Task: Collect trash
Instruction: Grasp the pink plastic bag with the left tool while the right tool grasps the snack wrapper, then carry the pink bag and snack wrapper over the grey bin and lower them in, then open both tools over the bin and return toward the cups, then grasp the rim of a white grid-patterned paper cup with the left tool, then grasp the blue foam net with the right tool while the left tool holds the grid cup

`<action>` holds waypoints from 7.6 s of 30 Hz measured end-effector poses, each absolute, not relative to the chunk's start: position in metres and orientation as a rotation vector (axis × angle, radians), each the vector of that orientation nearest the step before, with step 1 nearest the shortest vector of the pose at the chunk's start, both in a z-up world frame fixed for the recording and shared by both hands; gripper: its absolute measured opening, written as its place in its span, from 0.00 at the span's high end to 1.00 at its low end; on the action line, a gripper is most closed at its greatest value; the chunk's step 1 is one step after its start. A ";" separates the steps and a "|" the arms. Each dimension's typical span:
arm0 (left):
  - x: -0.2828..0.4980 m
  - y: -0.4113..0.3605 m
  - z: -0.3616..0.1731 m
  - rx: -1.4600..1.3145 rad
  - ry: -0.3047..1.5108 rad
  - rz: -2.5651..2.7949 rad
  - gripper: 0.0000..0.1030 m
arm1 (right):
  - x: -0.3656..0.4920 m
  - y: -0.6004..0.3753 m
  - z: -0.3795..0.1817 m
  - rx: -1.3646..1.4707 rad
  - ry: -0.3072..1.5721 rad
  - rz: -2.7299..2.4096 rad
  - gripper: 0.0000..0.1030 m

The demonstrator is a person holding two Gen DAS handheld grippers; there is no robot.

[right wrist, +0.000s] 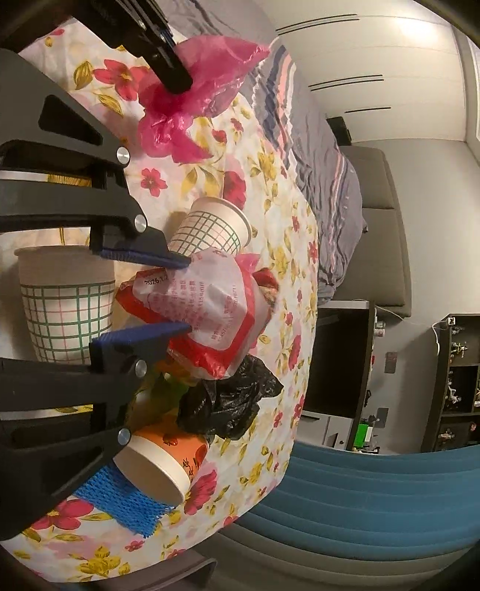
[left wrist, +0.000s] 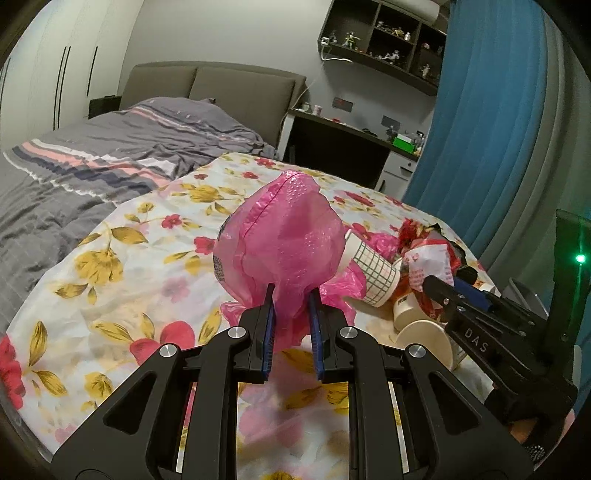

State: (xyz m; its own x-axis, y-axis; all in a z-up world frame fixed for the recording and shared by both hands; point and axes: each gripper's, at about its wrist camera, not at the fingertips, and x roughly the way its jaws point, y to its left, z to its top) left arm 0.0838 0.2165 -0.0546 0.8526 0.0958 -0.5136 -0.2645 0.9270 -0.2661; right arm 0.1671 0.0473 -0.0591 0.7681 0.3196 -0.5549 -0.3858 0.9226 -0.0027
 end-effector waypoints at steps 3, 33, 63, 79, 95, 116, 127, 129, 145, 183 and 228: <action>0.083 0.213 -0.052 -0.331 0.513 0.189 0.85 | 0.162 0.043 -0.053 -0.104 0.554 0.395 0.75; 0.097 0.099 -0.008 -0.187 0.449 -0.040 0.85 | 0.088 -0.114 0.002 0.026 0.359 0.279 0.76; 0.218 -0.176 0.012 -0.034 0.438 -0.508 0.85 | 0.127 -0.341 -0.015 0.148 0.308 -0.124 0.76; 0.278 -0.253 -0.020 -0.007 0.484 -0.603 0.84 | 0.164 -0.391 -0.037 0.197 0.371 -0.189 0.75; 0.309 -0.286 -0.042 0.001 0.558 -0.666 0.84 | 0.188 -0.406 -0.045 0.226 0.409 -0.209 0.73; 0.286 -0.249 -0.041 -0.002 0.533 -0.568 0.13 | 0.160 -0.408 -0.032 0.229 0.363 -0.272 0.48; 0.207 -0.156 -0.022 -0.053 0.473 -0.365 0.07 | 0.107 -0.341 -0.016 0.164 0.309 -0.230 0.17; 0.190 -0.133 -0.021 -0.064 0.462 -0.324 0.07 | 0.100 -0.324 -0.015 0.157 0.304 -0.205 0.17; 0.085 0.049 -0.027 -0.085 0.417 0.002 0.06 | 0.080 -0.179 -0.029 0.114 0.353 0.064 0.17; 0.095 0.077 -0.062 -0.168 0.554 -0.203 0.98 | 0.100 -0.117 -0.059 0.050 0.482 0.165 0.17; 0.092 0.112 -0.047 -0.191 0.499 -0.109 0.98 | 0.187 -0.098 -0.117 -0.034 0.889 0.189 0.80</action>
State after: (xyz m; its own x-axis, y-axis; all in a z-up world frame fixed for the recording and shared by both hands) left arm 0.0915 0.1118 -0.0474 0.8729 -0.1499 -0.4643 0.0572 0.9765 -0.2079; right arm 0.1872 -0.0979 -0.1175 0.6147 0.1502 -0.7743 -0.1781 0.9828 0.0493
